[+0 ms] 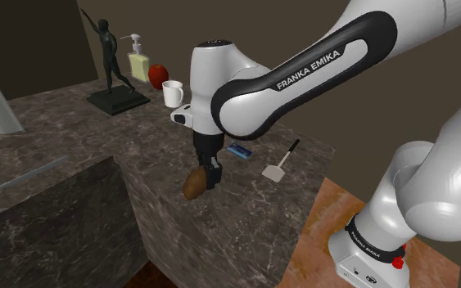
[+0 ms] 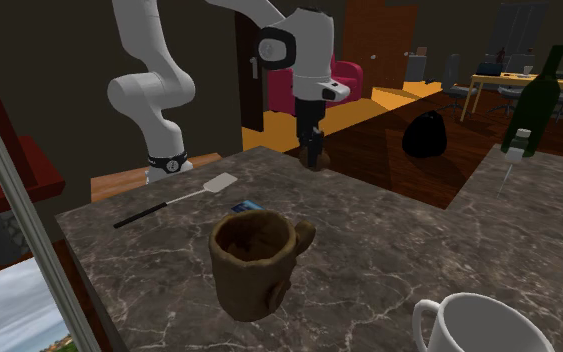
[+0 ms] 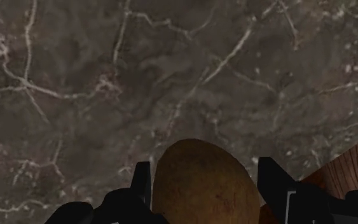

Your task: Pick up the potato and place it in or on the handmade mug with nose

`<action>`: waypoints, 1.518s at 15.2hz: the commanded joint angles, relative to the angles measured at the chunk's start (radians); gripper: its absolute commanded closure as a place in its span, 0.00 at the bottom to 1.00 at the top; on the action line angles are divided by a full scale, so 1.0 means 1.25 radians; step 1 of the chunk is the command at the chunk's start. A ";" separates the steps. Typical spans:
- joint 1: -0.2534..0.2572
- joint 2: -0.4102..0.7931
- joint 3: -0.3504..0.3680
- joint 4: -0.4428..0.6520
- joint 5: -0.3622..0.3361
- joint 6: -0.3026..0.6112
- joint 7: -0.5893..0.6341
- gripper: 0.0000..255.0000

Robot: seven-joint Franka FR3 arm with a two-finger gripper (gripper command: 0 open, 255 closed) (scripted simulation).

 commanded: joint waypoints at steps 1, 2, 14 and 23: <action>0.000 -0.015 -0.001 0.009 0.003 -0.023 -0.002 1.00; 0.000 -0.021 -0.002 0.014 0.005 -0.035 -0.003 1.00; -0.001 -0.086 -0.010 0.085 0.015 -0.169 -0.008 1.00; -0.002 -0.117 -0.016 0.153 0.017 -0.268 -0.008 1.00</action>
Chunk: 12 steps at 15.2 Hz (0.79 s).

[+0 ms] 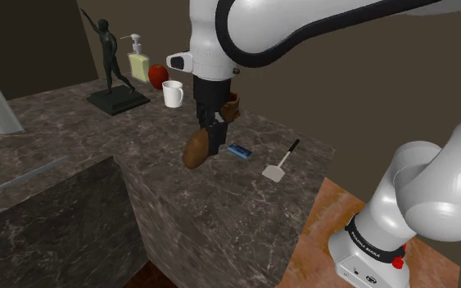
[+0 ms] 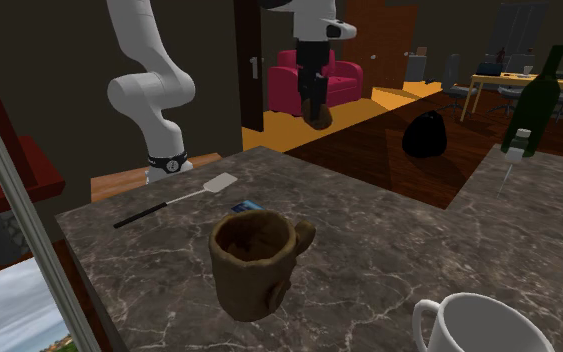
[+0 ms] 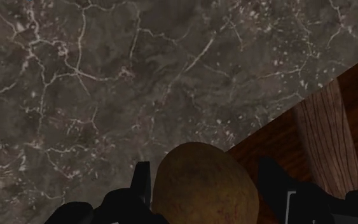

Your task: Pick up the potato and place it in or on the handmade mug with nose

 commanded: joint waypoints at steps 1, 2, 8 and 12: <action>0.000 -0.006 -0.001 0.015 0.000 -0.021 0.001 1.00; 0.000 -0.008 -0.002 0.024 0.000 -0.032 0.001 1.00; -0.001 -0.018 -0.005 0.079 0.000 -0.097 0.003 1.00; -0.026 -0.002 -0.040 0.097 -0.013 -0.103 -0.051 1.00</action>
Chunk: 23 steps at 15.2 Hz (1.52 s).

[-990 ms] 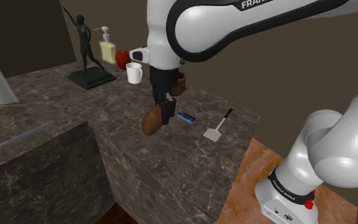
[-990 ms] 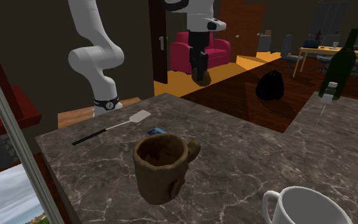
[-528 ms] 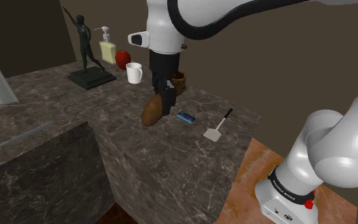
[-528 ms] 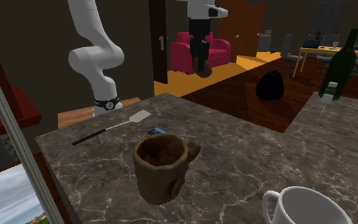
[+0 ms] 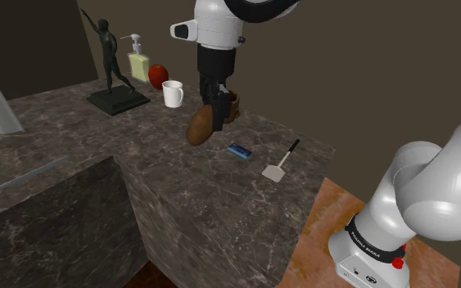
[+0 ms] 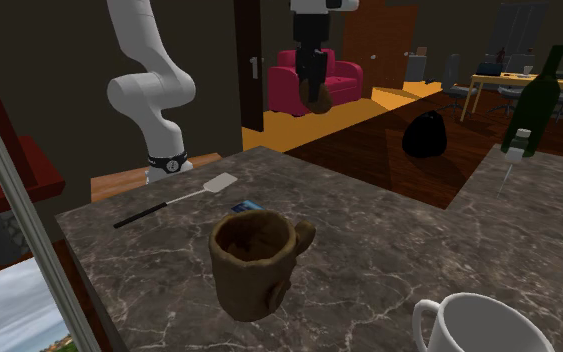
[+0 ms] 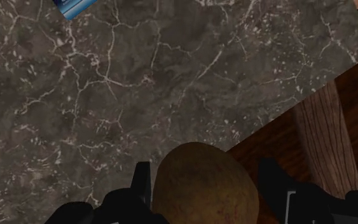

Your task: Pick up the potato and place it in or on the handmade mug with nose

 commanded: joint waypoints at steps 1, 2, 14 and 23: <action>-0.015 0.012 -0.020 0.013 -0.008 -0.004 -0.032 1.00; -0.023 0.020 -0.031 0.020 -0.012 -0.005 -0.050 1.00; -0.119 0.166 -0.147 0.186 -0.050 -0.035 -0.247 1.00; -0.193 0.340 -0.210 0.412 -0.052 -0.093 -0.380 1.00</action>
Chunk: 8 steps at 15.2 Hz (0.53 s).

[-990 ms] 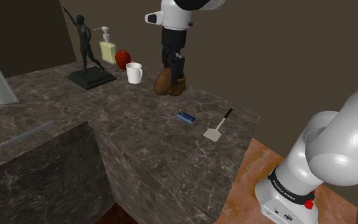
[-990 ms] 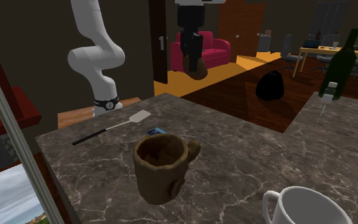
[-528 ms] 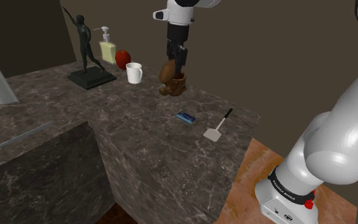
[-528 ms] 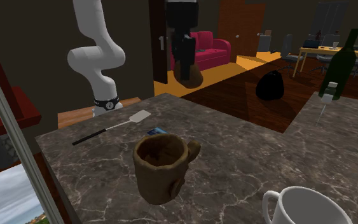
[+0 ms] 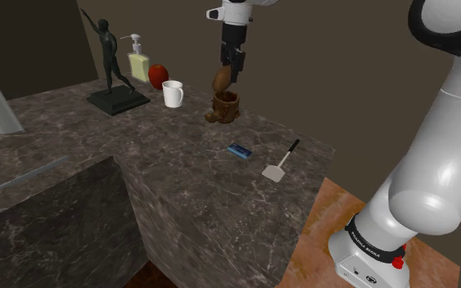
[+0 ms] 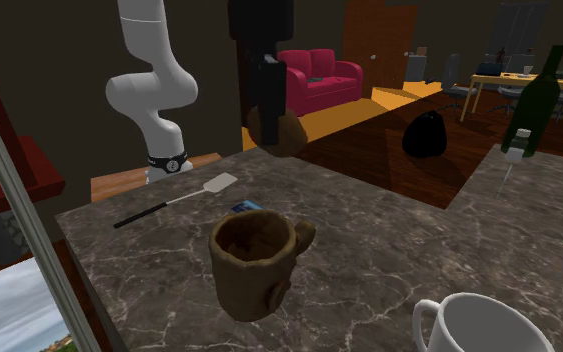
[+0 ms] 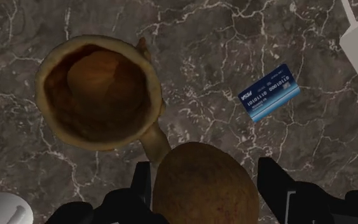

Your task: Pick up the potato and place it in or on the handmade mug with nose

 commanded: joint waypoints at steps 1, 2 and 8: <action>-0.019 0.052 -0.013 0.069 0.002 -0.019 -0.032 1.00; -0.028 0.076 -0.018 0.104 0.004 -0.030 -0.045 1.00; -0.043 0.117 -0.025 0.108 0.007 0.006 -0.068 1.00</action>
